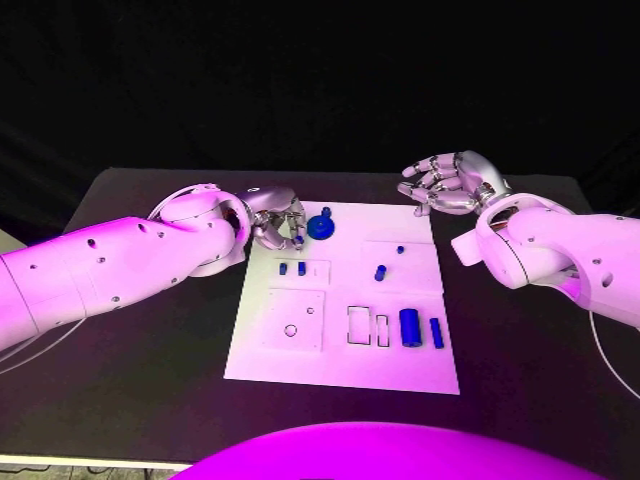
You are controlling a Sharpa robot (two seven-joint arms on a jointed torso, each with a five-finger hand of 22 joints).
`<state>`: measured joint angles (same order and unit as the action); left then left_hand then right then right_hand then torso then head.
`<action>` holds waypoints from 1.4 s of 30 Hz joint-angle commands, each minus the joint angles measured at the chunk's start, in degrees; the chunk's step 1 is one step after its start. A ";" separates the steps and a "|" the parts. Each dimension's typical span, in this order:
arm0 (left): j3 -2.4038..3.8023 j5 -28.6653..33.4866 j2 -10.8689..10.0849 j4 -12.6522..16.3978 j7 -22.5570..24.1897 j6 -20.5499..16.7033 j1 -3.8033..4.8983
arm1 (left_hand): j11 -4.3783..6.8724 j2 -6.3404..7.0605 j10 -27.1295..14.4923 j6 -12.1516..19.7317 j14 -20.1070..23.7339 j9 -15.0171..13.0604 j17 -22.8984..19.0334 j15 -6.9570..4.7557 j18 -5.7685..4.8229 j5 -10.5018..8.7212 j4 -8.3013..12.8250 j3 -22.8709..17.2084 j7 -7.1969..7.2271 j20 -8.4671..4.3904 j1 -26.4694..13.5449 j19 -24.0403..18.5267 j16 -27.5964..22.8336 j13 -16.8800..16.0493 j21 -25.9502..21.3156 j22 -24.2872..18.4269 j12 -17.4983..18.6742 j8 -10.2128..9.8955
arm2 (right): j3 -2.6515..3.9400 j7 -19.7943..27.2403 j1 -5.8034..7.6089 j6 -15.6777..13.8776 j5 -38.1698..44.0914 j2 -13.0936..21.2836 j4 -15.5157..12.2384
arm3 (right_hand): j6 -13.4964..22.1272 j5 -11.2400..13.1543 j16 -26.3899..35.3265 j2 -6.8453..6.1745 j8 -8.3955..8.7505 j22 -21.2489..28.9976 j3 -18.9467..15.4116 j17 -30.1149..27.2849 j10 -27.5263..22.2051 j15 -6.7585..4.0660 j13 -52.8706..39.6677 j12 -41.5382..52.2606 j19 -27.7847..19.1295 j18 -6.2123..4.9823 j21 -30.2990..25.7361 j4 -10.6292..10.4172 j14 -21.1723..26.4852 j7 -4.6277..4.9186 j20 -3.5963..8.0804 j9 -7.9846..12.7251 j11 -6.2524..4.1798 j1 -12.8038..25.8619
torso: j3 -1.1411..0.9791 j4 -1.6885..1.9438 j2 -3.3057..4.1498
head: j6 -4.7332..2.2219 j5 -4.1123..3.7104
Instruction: Assemble the parts on the task board
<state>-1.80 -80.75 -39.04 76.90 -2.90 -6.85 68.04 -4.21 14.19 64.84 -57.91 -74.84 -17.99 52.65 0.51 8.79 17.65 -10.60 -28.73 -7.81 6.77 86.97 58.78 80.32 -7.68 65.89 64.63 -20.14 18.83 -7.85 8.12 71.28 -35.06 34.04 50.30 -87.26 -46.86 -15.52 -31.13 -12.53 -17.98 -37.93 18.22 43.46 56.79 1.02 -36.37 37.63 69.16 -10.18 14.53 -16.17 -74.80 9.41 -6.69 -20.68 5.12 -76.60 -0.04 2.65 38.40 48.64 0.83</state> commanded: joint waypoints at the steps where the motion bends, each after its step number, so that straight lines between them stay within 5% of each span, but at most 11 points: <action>1: 0.09 1.84 -0.57 -0.01 0.20 1.41 0.05 | 0.02 -0.07 0.41 -0.52 -0.30 0.00 -0.10 0.11 -0.59 -0.13 0.02 -0.36 0.05 0.12 -0.53 0.31 0.15 0.01 0.23 0.06 0.26 -0.20 | 0.01 0.80 -0.11 0.07 0.08 0.02 -0.01 | 0.13 -0.20 0.60 -0.54 -0.28 0.39 0.39 0.15 -0.19 0.04 0.62 -0.49 0.00 -0.22 -0.37 -0.03 0.51 0.50 -0.39 -0.06 0.13 -0.05 | 0.03 0.01 0.09 | 0.08 0.12; 42: -0.67 1.71 1.41 -2.56 0.07 4.80 0.00 | 0.08 -0.01 0.63 -0.58 -0.10 -0.06 -0.54 0.06 -0.54 -0.14 0.21 -0.57 0.09 0.12 -0.56 0.12 0.02 -0.04 0.05 -0.08 0.60 -0.34 | 0.01 0.58 -0.18 -0.01 0.32 -0.19 -0.03 | 0.33 -0.19 2.41 -0.63 -0.57 1.61 0.49 0.42 0.01 0.20 2.49 -1.82 0.07 -0.22 -1.41 0.00 0.58 0.61 -0.55 -0.01 0.27 -0.04 | 0.02 -0.09 0.10 | 0.39 0.26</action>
<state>-2.49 -79.37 -37.80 74.34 -3.01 -3.51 68.02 -4.01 14.20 65.04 -58.08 -74.84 -17.99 52.19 0.52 8.80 17.65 -10.43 -28.87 -7.58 6.77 86.98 58.77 80.31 -7.69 65.85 64.60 -19.93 18.73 -7.85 8.09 71.13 -35.19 34.04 50.14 -87.21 -46.57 -15.52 -29.01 -12.53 -18.18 -36.37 18.43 43.78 56.82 1.22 -33.92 36.08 69.37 -10.18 13.37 -16.27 -74.60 9.49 -6.89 -20.66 5.14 -76.60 -0.04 2.55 38.49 48.98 1.13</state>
